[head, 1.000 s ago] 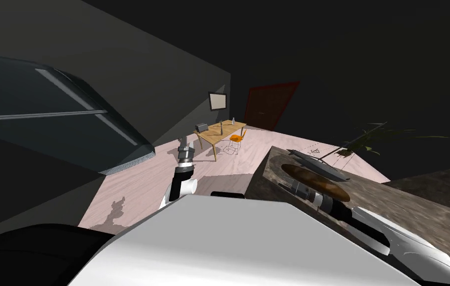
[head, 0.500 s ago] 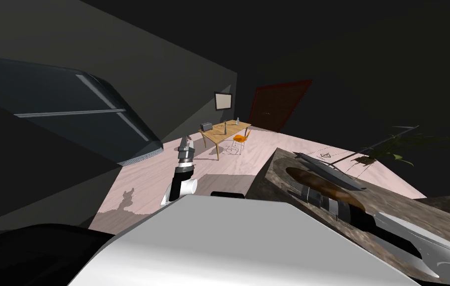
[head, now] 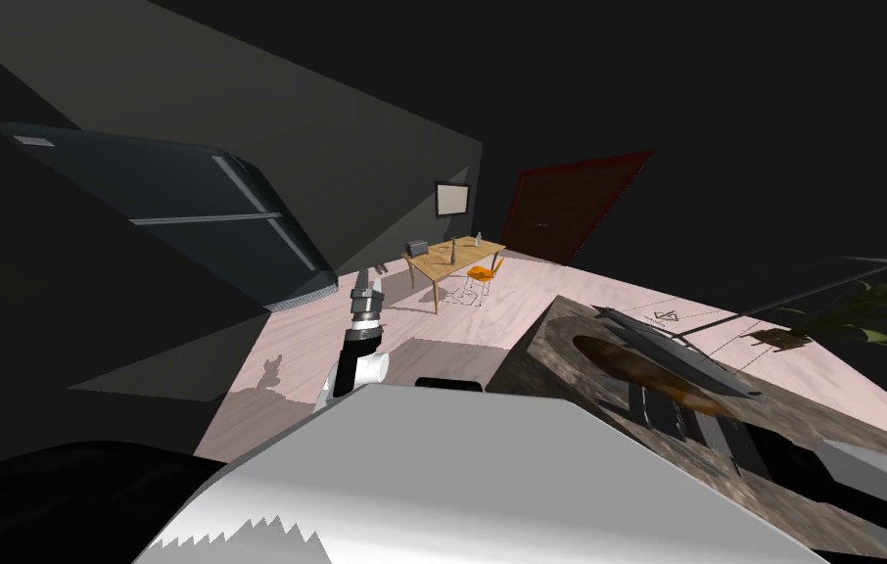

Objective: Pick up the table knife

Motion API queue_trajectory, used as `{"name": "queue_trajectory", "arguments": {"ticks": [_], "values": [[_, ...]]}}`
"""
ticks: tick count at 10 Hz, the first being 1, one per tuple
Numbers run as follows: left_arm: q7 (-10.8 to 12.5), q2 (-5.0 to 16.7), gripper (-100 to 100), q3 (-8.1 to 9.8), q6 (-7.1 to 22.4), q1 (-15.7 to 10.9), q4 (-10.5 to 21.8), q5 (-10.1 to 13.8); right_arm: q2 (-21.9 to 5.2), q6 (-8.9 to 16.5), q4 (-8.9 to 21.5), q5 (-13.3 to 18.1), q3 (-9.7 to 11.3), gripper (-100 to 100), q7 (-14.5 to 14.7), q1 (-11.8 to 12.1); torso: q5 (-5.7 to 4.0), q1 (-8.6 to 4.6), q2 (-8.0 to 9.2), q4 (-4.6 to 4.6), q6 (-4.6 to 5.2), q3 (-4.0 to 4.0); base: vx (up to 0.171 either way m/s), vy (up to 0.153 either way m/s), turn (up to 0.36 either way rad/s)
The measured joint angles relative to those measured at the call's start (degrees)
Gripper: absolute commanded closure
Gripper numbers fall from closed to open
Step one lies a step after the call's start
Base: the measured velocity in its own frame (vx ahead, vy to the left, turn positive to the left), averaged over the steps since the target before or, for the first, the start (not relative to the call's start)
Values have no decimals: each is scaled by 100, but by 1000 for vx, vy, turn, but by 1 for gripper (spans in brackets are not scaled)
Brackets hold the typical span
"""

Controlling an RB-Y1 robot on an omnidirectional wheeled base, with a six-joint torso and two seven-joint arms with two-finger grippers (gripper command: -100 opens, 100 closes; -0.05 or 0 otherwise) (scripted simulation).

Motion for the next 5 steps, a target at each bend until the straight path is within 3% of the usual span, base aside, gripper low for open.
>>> {"name": "queue_trajectory", "arguments": {"ticks": [2,3,5], "values": [[0,0,0,0,0,0,0,0,-122,-91,266,136,106,-100,49,-40,-1,0,-3,-1,1,-1,-35,-12,104],[0,0,0,0,0,0,0,0,-286,-132,311,172,114,-100,60,79,0,-1,0,0,1,0,-32,-15,43],[0,0,0,0,0,1,0,0,-299,-165,434,229,157,-100,126,89,-3,1,-7,-1,3,-4,-11,-6,26]]}}
